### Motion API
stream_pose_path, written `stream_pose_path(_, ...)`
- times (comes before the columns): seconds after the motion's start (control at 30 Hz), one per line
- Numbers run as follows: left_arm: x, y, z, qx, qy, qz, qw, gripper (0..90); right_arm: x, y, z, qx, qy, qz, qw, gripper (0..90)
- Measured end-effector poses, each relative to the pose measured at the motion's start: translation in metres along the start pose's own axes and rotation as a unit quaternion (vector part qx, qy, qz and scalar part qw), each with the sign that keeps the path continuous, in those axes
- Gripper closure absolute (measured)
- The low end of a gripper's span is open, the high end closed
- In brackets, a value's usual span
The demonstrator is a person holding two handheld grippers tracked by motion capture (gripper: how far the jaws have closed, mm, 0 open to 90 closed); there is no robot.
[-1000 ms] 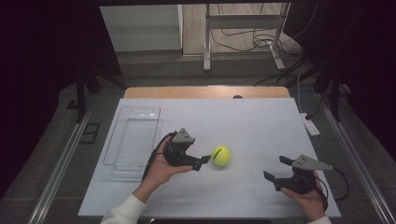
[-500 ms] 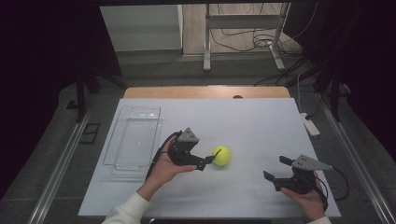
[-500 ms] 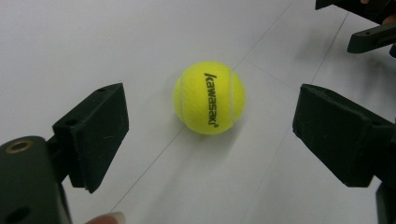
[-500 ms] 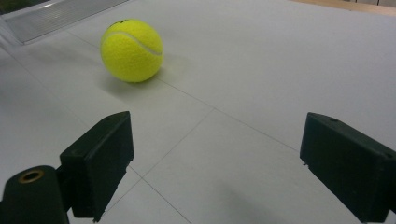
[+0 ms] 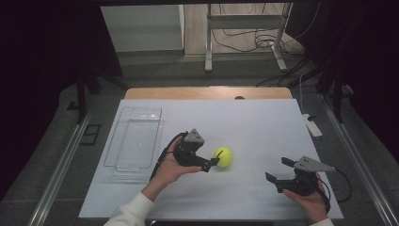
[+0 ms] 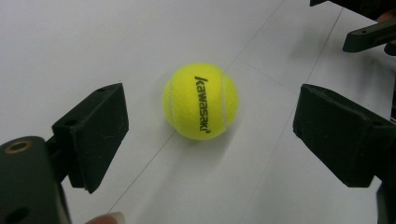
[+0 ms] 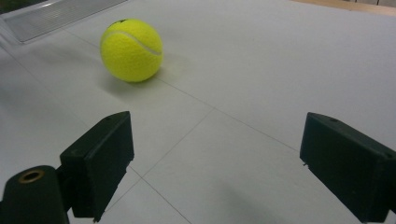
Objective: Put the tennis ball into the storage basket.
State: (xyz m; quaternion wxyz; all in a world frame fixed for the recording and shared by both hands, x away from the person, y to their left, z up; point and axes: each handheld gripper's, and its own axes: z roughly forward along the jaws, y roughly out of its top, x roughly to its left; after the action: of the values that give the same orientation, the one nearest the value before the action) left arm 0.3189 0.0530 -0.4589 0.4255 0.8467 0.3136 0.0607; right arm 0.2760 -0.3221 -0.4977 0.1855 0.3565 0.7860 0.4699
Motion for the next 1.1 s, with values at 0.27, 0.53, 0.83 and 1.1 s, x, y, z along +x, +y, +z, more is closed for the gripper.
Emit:
stream_pose_path(0.27, 0.000, 0.004, 0.010, 0.008, -0.011, 0.000, 0.9999, 11.2, 0.000, 0.000, 0.000, 0.000, 0.000, 0.000, 1.0000, 10.1)
stream_pose_path(0.53, 0.002, 0.006, 0.022, 0.023, -0.016, -0.001, 0.9996, 10.0, 0.000, 0.000, 0.001, 0.001, 0.001, 0.002, 1.0000, 10.1)
stream_pose_path(0.83, 0.005, 0.009, 0.034, 0.035, -0.019, -0.005, 0.9992, 7.8, 0.000, -0.001, 0.001, 0.002, 0.000, 0.001, 1.0000, 10.1)
stream_pose_path(1.1, 0.007, 0.011, 0.044, 0.045, -0.021, -0.007, 0.9987, 6.8, 0.000, -0.001, 0.001, 0.003, 0.000, 0.000, 1.0000, 10.1)
